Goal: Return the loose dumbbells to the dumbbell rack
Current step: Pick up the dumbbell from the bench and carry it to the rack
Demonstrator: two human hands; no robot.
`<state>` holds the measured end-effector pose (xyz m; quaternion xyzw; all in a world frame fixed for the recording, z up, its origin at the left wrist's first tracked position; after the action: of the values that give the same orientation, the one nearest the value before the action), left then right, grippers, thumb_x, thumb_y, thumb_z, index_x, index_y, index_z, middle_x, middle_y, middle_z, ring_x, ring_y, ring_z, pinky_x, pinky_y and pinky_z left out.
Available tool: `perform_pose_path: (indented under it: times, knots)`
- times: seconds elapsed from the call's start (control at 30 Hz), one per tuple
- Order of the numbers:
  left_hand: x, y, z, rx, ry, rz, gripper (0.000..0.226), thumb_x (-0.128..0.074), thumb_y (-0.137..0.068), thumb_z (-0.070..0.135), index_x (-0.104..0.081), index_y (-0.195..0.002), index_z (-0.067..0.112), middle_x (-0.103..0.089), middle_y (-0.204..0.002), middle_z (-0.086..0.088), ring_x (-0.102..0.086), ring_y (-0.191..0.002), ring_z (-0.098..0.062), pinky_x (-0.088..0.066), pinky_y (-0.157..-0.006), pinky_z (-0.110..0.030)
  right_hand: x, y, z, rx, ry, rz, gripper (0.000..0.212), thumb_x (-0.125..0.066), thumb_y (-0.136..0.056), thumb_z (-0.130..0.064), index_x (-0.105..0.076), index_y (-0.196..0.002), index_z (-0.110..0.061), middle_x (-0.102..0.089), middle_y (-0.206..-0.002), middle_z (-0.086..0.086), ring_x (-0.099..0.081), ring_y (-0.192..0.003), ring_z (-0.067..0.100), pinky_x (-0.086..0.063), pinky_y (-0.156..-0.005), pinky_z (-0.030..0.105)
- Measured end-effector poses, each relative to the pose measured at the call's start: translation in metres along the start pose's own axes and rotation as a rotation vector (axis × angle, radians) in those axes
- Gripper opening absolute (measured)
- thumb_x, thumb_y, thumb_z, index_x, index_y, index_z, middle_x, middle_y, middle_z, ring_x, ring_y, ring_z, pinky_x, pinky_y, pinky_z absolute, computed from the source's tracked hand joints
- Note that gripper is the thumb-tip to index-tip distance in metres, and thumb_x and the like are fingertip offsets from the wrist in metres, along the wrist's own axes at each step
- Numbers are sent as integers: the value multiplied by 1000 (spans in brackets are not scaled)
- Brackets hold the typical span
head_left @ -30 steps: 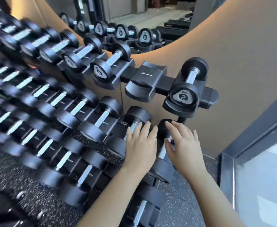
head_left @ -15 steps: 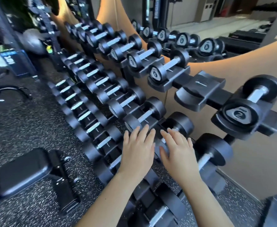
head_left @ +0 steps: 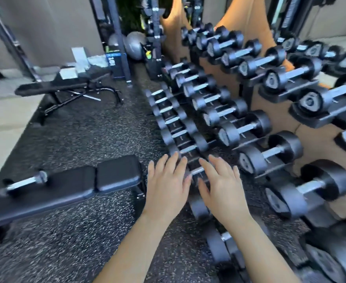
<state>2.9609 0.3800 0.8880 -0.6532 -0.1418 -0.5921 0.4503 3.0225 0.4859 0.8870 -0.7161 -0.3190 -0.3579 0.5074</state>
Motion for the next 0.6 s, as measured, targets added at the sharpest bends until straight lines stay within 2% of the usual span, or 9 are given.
perform_pose_path:
  times: [0.13,0.33,0.6]
  knots:
    - [22,29,-98,92,-8,11,49,-33,-85,42,-62,-115,16,-61,-123,-7,-58,-110,-28,-45,-90,-51,-32,-14,-97,87,-39,-28,43,-68,-73,-19,-60,-114,-9,-63,-113,16,-60,-106,35,-47,-83,61]
    - [55,86,-235,261,-36,36,51,-33,-85,43,-62,-114,13,-61,-122,-11,-58,-108,-31,-45,-89,-52,-84,-23,-238,244,-117,-116,48,-74,-70,-16,-60,-115,-9,-63,-116,18,-59,-109,35,-46,-85,62]
    - [89,170,-365,578,-153,91,50,-36,-83,43,-64,-111,13,-62,-119,-14,-58,-108,-33,-44,-89,-53,-136,-20,-397,520,-230,-222,49,-76,-69,-16,-61,-115,-10,-64,-115,15,-59,-109,36,-43,-85,63]
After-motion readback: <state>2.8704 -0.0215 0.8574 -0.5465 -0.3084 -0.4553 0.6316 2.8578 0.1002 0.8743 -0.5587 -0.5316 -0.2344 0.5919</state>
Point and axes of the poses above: each hand's wrist, its own y-axis away from the middle knuckle, its own x-axis out of the back of the hand, z = x × y, the point moved 6 cm from there along -y, towards the middle knuckle
